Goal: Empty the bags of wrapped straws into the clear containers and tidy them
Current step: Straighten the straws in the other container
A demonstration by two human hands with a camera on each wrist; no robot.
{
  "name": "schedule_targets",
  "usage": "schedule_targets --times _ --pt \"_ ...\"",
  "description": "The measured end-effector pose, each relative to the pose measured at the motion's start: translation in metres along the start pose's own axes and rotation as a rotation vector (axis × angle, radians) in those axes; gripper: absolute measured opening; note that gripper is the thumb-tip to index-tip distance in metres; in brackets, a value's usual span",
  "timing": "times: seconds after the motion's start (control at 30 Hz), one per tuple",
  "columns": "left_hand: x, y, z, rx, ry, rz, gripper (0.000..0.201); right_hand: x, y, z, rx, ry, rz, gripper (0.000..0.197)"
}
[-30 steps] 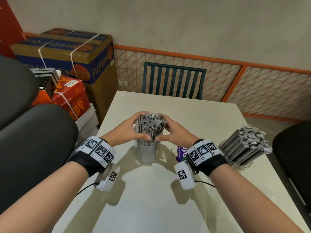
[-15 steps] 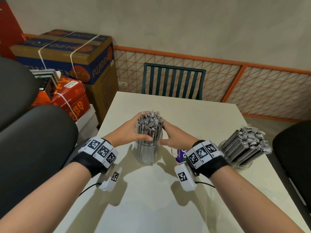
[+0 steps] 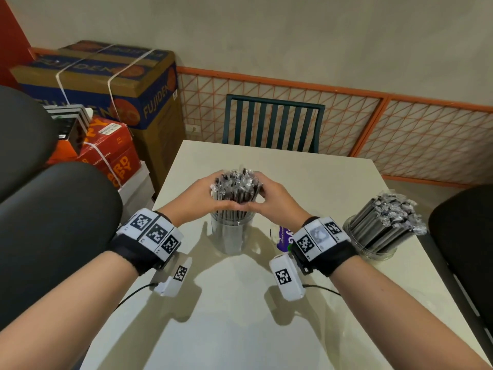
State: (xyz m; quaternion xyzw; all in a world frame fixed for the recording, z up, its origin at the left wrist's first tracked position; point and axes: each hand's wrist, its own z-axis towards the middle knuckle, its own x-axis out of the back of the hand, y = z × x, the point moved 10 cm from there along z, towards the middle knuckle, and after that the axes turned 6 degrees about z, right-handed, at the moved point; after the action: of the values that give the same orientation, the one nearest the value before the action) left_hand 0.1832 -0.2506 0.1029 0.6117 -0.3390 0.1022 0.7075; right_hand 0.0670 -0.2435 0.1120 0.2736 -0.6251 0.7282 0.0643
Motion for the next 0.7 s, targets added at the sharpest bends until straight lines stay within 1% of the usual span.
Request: schedule_targets --times 0.03,0.1,0.23,0.37,0.53,0.63,0.7 --pt "-0.005 -0.003 -0.001 0.010 -0.026 0.010 0.065 -0.005 0.005 0.000 -0.017 -0.030 -0.021 0.065" --pt "-0.010 -0.008 -0.003 0.022 -0.034 0.012 0.073 -0.010 0.015 -0.001 -0.051 -0.060 -0.031 0.071" --pt "-0.008 -0.014 -0.004 0.021 -0.004 -0.012 0.074 -0.012 0.023 -0.003 -0.083 -0.085 0.022 0.080" --pt "-0.004 -0.015 -0.004 0.009 -0.004 -0.012 0.078 -0.010 0.022 -0.003 -0.084 -0.111 0.038 0.080" --pt "0.000 -0.018 -0.004 0.028 -0.002 0.013 0.084 -0.005 0.025 -0.004 -0.080 -0.143 -0.018 0.083" --pt "0.002 -0.026 -0.009 0.071 0.001 0.027 0.090 0.000 0.029 -0.007 -0.096 -0.145 -0.081 0.085" --pt "0.003 -0.030 -0.016 0.109 0.002 0.028 0.090 0.005 0.031 -0.010 -0.113 -0.131 -0.116 0.085"
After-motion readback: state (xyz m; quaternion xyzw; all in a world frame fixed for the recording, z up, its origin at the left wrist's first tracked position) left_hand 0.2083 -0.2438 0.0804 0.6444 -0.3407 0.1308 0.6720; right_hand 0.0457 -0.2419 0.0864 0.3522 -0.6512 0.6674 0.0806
